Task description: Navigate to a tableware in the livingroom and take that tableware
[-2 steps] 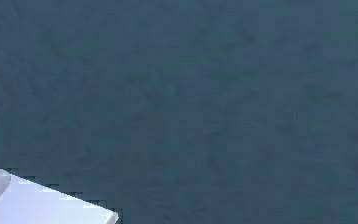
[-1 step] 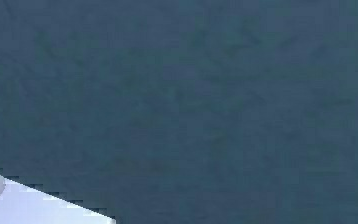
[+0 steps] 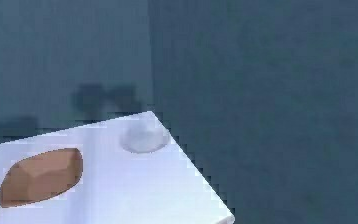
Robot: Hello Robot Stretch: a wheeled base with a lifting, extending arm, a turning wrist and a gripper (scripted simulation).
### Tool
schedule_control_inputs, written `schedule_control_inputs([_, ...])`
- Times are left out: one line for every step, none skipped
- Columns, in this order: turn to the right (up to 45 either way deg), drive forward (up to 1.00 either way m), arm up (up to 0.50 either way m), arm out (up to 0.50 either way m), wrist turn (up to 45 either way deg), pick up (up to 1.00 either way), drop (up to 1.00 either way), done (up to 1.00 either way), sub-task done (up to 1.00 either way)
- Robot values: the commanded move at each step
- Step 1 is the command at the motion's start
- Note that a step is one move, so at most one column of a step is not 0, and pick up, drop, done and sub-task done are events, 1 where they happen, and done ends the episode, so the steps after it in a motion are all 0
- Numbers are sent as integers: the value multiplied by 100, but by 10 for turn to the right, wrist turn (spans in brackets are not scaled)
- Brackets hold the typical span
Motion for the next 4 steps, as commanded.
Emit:
schedule_control_inputs([-450,0,0,0,0,0,0,0,0])
schedule_control_inputs([-450,0,0,0,0,0,0,0,0])
schedule_control_inputs([-330,0,0,0,0,0,0,0,0])
schedule_control_inputs([0,0,50,0,0,0,0,0,0])
